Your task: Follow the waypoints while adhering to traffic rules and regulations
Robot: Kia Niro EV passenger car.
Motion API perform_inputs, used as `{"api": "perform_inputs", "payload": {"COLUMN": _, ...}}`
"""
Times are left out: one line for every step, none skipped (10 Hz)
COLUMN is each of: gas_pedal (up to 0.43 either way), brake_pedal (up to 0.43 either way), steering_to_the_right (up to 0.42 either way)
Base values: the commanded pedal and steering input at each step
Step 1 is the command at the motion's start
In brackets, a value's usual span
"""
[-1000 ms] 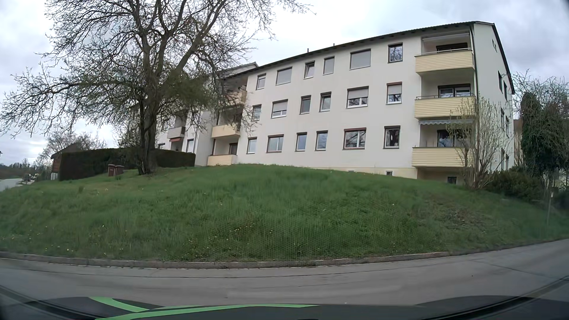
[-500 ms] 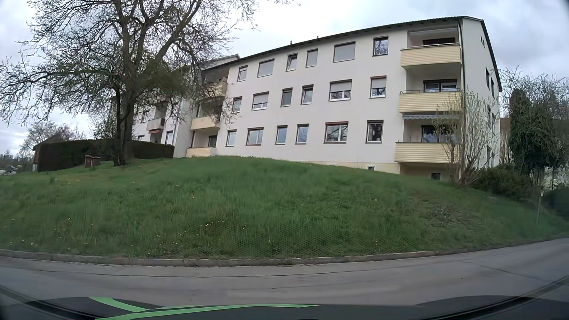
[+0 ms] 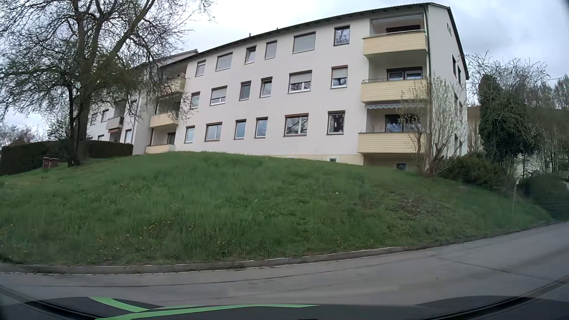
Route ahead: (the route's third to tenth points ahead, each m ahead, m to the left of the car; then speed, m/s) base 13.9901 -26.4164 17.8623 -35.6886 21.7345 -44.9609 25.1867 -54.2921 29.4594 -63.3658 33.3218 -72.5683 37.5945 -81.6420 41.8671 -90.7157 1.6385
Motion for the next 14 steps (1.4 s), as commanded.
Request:
{"api": "perform_inputs", "payload": {"gas_pedal": 0.280, "brake_pedal": 0.000, "steering_to_the_right": 0.613}}
{"api": "perform_inputs", "payload": {"gas_pedal": 0.287, "brake_pedal": 0.000, "steering_to_the_right": 0.629}}
{"api": "perform_inputs", "payload": {"gas_pedal": 0.287, "brake_pedal": 0.000, "steering_to_the_right": 0.636}}
{"api": "perform_inputs", "payload": {"gas_pedal": 0.287, "brake_pedal": 0.000, "steering_to_the_right": 0.643}}
{"api": "perform_inputs", "payload": {"gas_pedal": 0.299, "brake_pedal": 0.000, "steering_to_the_right": 0.653}}
{"api": "perform_inputs", "payload": {"gas_pedal": 0.311, "brake_pedal": 0.000, "steering_to_the_right": 0.666}}
{"api": "perform_inputs", "payload": {"gas_pedal": 0.319, "brake_pedal": 0.000, "steering_to_the_right": 0.677}}
{"api": "perform_inputs", "payload": {"gas_pedal": 0.319, "brake_pedal": 0.000, "steering_to_the_right": 0.689}}
{"api": "perform_inputs", "payload": {"gas_pedal": 0.319, "brake_pedal": 0.000, "steering_to_the_right": 0.698}}
{"api": "perform_inputs", "payload": {"gas_pedal": 0.319, "brake_pedal": 0.000, "steering_to_the_right": 0.704}}
{"api": "perform_inputs", "payload": {"gas_pedal": 0.319, "brake_pedal": 0.000, "steering_to_the_right": 0.709}}
{"api": "perform_inputs", "payload": {"gas_pedal": 0.319, "brake_pedal": 0.000, "steering_to_the_right": 0.715}}
{"api": "perform_inputs", "payload": {"gas_pedal": 0.319, "brake_pedal": 0.000, "steering_to_the_right": 0.718}}
{"api": "perform_inputs", "payload": {"gas_pedal": 0.331, "brake_pedal": 0.000, "steering_to_the_right": 0.717}}
